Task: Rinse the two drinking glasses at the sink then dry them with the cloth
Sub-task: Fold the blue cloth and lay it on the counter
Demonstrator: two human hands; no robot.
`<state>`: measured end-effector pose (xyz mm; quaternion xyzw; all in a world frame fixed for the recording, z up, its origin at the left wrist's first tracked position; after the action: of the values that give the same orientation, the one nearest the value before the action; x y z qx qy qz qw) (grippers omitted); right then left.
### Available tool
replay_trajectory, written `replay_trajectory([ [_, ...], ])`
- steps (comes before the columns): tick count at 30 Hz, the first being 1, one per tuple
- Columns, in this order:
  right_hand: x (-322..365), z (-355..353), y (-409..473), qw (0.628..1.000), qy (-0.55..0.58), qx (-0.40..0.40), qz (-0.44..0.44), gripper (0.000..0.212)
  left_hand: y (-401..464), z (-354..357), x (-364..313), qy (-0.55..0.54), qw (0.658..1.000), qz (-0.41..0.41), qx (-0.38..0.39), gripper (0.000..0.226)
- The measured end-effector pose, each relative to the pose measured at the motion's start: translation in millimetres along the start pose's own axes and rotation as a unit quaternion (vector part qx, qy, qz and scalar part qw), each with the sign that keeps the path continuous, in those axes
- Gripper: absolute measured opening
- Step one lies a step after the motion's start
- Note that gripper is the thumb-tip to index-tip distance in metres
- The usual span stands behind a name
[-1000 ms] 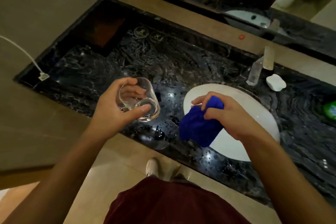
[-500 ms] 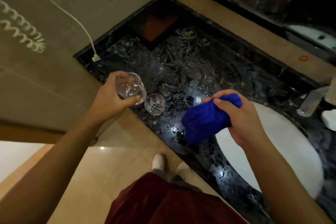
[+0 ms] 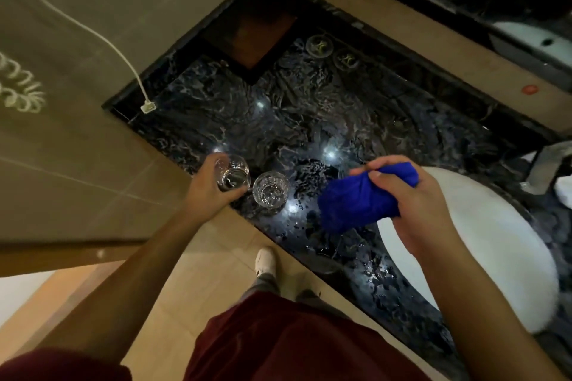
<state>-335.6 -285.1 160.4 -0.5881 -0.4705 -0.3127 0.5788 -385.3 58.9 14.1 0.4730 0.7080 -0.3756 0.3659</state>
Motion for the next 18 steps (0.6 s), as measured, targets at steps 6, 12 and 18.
replay_trajectory([
  [6, 1.6, 2.8, 2.5, 1.0, -0.003, -0.02, 0.007, 0.016, 3.4, 2.2, 5.6, -0.002, 1.0, 0.019, 0.0, 0.081],
  [12, 8.9, 2.4, 1.2, 0.999, -0.009, -0.033, 0.003, 0.017, 6.2, 0.6, 12.2, -0.015, 0.999, 0.033, 0.006, 0.079],
  [18, 13.9, 2.5, -3.2, 0.999, -0.017, -0.042, -0.003, 0.015, 9.0, 4.1, 18.6, -0.004, 1.0, 0.019, 0.014, 0.081],
])
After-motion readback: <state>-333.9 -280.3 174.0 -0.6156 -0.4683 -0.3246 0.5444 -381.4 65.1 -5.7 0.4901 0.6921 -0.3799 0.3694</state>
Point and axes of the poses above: each hand's wrist, its own y-axis towards the middle knuckle, its own z-axis out of the palm, x = y × z, the point moved 6 cm from there along y, towards the middle knuckle, and after that the axes turned 15 degrees about -y, right-handed, at the moved point
